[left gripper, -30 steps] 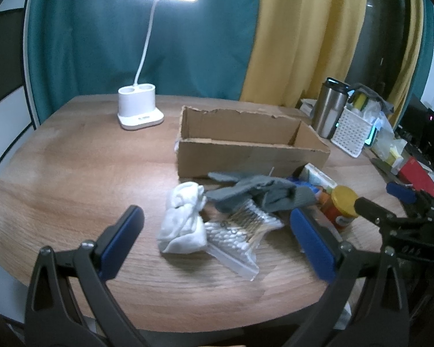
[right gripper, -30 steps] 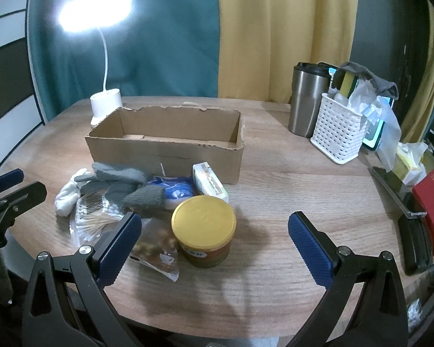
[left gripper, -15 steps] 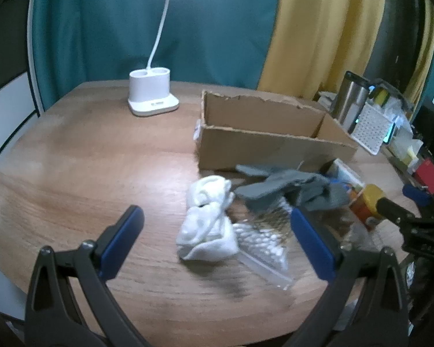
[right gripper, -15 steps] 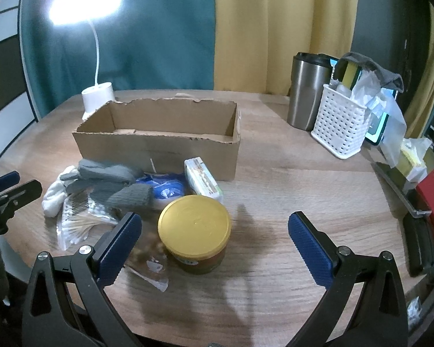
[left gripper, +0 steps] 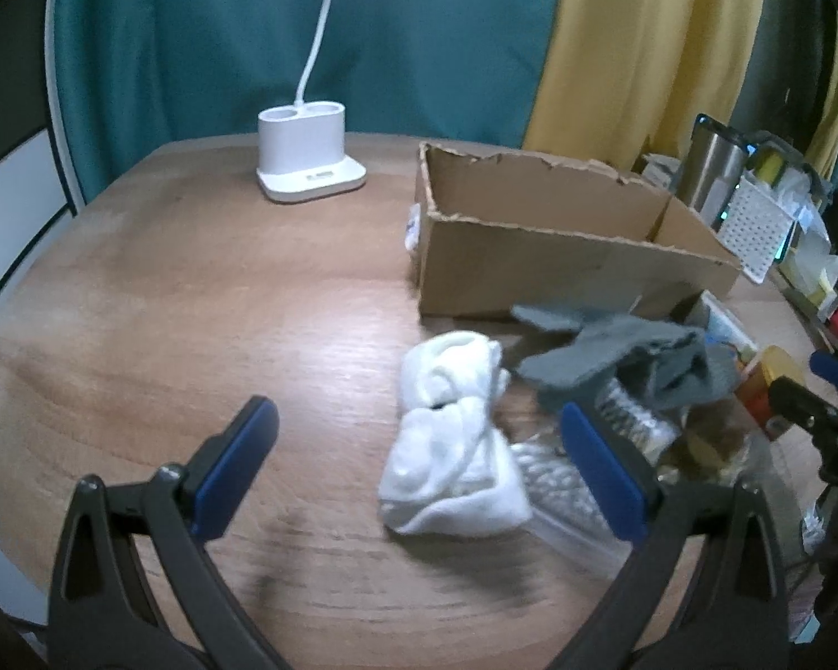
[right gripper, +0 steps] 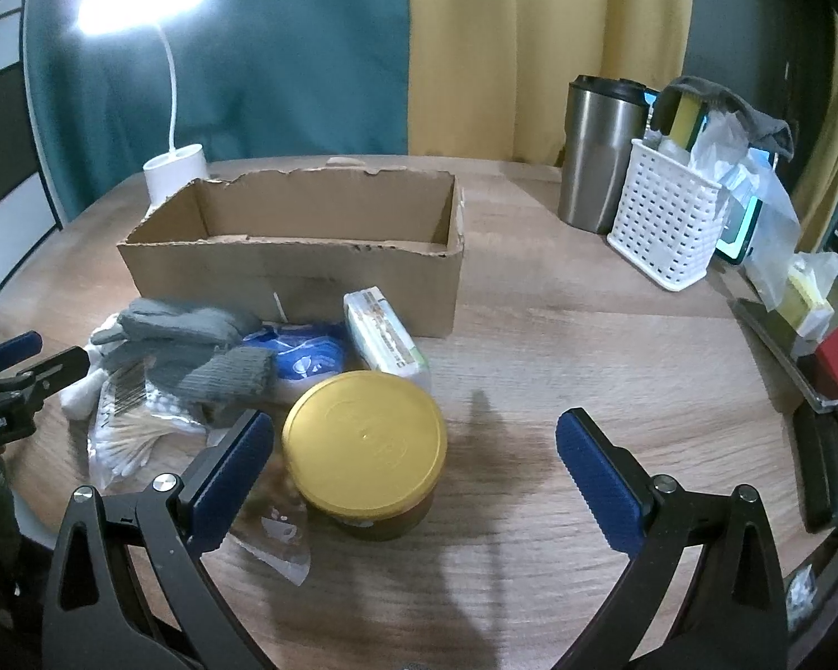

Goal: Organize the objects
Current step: 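Close the left gripper on the white sock bundle while the right gripper grasps the yellow-lidded jar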

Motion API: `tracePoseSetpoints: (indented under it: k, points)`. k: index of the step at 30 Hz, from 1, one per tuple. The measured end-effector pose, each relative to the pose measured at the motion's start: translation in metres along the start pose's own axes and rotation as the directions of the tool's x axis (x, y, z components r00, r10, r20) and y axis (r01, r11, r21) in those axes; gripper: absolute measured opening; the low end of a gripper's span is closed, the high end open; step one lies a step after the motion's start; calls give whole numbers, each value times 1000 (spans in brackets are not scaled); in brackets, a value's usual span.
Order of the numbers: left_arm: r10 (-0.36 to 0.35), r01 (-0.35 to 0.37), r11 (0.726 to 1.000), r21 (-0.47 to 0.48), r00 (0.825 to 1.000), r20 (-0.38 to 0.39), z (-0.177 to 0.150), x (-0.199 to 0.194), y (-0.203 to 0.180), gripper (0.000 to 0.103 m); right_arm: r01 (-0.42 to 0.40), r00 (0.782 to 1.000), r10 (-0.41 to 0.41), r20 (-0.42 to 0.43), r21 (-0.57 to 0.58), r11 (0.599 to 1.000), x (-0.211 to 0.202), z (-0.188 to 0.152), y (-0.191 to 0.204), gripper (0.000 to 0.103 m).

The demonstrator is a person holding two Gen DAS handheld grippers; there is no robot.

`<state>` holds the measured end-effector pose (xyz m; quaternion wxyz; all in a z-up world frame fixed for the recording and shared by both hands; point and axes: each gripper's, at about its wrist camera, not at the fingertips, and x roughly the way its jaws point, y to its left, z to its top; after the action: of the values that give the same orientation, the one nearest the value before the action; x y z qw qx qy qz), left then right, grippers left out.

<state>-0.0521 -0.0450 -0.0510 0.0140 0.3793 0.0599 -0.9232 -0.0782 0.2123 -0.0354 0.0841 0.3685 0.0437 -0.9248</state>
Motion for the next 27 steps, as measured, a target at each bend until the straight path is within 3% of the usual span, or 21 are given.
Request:
tracePoseSetpoints:
  k: [9, 11, 13, 15, 23, 27]
  points:
    - [27, -26, 999, 19, 998, -52, -1, 19, 3, 88, -6, 1000, 7, -15, 10, 1000, 6, -2, -1, 102]
    - [20, -19, 999, 26, 998, -59, -1, 21, 2, 83, -9, 1000, 9, -23, 18, 1000, 7, -1, -2, 94]
    - [9, -7, 1000, 27, 997, -73, -1, 24, 1, 70, -18, 999, 19, -31, 26, 999, 9, -1, -3, 93]
    - [-1, 3, 1000, 23, 995, -97, -1, 29, 2, 63, -23, 999, 24, -38, 33, 999, 10, -1, -4, 91]
    - [-7, 11, 999, 42, 995, -96, -1, 29, -3, 50, -48, 998, 50, -49, 30, 998, 11, -1, -5, 61]
    - [-16, 19, 999, 35, 996, -89, -1, 25, -4, 45, -50, 997, 52, -49, 31, 998, 9, 0, -7, 61]
